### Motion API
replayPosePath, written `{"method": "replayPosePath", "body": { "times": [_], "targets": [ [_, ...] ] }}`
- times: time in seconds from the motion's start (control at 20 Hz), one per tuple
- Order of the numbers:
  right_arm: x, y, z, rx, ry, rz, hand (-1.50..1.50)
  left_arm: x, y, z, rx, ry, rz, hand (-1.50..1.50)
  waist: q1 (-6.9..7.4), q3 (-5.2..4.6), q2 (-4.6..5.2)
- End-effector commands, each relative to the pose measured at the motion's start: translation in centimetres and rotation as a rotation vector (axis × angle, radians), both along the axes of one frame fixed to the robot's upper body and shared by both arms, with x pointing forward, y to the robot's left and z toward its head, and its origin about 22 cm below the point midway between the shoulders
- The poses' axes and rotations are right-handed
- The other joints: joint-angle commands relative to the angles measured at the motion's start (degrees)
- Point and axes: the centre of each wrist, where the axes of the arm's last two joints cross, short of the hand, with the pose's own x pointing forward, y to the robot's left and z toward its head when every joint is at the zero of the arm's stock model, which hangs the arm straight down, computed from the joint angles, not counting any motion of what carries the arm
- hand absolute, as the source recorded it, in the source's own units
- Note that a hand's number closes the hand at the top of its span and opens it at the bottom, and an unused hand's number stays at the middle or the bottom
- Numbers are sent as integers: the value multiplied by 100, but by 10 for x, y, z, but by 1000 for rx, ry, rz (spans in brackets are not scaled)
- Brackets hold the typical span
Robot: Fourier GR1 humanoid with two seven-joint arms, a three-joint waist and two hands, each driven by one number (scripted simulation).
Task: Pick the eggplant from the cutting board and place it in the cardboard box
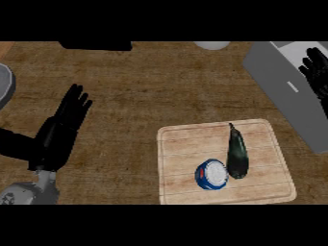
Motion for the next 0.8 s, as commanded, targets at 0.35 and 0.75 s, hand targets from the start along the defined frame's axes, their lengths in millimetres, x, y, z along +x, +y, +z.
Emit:
{"method": "replayPosePath", "body": {
  "times": [0.35,0.75],
  "targets": [
    [-90,-92,-71,-143,-98,-794,-150,-24,81,-23,483,89,162,0,-1567,139,-208],
    [-193,-12,-132,-387,-293,-691,-150,-30,79,-40,609,72,79,0,-907,52,-181]
  ]
}}
